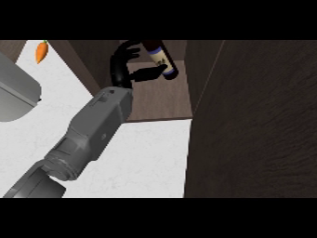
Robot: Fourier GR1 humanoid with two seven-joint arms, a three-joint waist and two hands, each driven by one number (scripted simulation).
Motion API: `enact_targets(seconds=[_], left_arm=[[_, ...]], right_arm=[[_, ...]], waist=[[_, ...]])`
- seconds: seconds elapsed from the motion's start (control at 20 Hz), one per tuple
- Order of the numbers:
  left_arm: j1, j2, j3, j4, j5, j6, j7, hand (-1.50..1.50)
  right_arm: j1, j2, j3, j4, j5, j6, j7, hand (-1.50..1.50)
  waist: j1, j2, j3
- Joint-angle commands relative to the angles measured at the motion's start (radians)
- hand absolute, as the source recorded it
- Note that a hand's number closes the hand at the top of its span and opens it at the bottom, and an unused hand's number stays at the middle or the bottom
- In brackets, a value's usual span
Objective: Pick up the wine, place it into the cabinet and close the cabinet
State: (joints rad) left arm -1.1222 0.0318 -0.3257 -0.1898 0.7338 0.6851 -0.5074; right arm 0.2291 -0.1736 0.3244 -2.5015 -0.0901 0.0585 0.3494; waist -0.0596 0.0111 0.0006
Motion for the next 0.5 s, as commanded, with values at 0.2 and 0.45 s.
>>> enact_targets(seconds=[0.2, 0.45], left_arm=[[-0.072, 0.036, 0.013, 0.093, -0.033, 0.033, 0.030, -1.50], [-0.044, 0.055, 0.008, 0.103, -0.055, -0.017, 0.021, -1.50]], right_arm=[[0.040, 0.004, 0.033, -0.151, -0.046, -0.005, 0.064, -1.50], [0.047, -0.007, 0.010, -0.144, -0.067, 0.011, 0.059, -1.50]], waist=[[-0.012, 0.008, -0.002], [0.004, 0.004, -0.001]])
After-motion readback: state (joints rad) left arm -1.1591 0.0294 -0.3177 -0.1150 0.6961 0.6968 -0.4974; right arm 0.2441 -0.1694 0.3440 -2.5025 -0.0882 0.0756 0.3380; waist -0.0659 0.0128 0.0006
